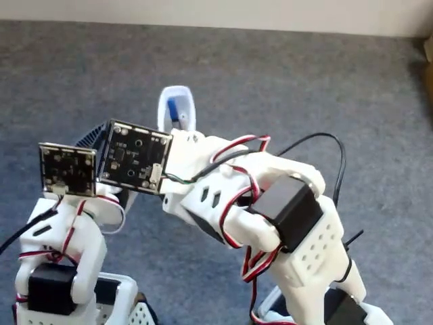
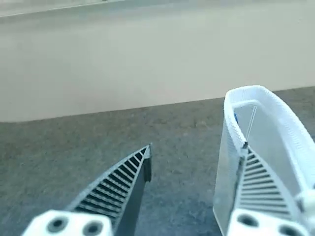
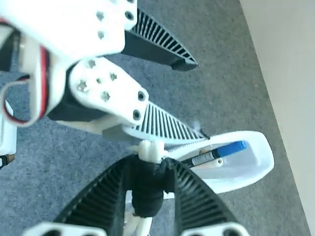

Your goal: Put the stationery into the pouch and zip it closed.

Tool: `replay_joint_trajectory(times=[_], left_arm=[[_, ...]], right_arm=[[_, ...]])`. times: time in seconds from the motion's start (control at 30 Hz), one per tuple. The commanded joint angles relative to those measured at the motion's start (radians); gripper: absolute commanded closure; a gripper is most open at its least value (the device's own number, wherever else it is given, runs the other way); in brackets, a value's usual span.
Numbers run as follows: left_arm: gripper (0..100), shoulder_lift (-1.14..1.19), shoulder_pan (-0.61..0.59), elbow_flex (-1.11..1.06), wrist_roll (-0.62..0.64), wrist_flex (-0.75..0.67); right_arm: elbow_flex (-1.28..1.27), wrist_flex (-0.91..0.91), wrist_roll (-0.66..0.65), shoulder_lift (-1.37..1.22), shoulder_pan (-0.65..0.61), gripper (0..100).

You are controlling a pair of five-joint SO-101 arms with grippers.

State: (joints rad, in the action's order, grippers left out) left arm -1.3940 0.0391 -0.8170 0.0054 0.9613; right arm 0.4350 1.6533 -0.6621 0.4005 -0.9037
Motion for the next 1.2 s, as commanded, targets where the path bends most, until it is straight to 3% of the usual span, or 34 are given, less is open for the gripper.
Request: replay_joint_trajectory(times=[0.0, 0.2, 0.43, 0.6, 0.7, 0.93, 1.17], left_arm=[[69, 0.001, 0.036, 0.136, 0.012, 0.117], [66, -0.004, 0.038, 0.282, 0.011, 0.37], [66, 0.002, 0.053, 0.286, 0.009, 0.47], [66, -0.004, 0.151, 0.232, 0.02, 0.466], [66, -0.004, 0.18, 0.176, 0.089, 0.436], [66, -0.005, 0.122, 0.071, 0.178, 0.308], [66, -0.005, 0.081, 0.068, 0.272, 0.293]], right_arm=[[0.067, -0.015, -0.017, 0.039, 0.033, 99.5], [0.061, -0.122, -0.012, 0.039, 0.154, 99.5], [0.058, -0.186, -0.008, 0.039, 0.166, 99.5], [0.056, -0.186, -0.008, 0.038, 0.163, 99.5], [0.056, -0.173, -0.009, 0.038, 0.14, 99.5], [0.012, -0.14, -0.014, 0.041, 0.137, 99.5], [-0.093, -0.15, -0.009, 0.041, 0.137, 99.5]])
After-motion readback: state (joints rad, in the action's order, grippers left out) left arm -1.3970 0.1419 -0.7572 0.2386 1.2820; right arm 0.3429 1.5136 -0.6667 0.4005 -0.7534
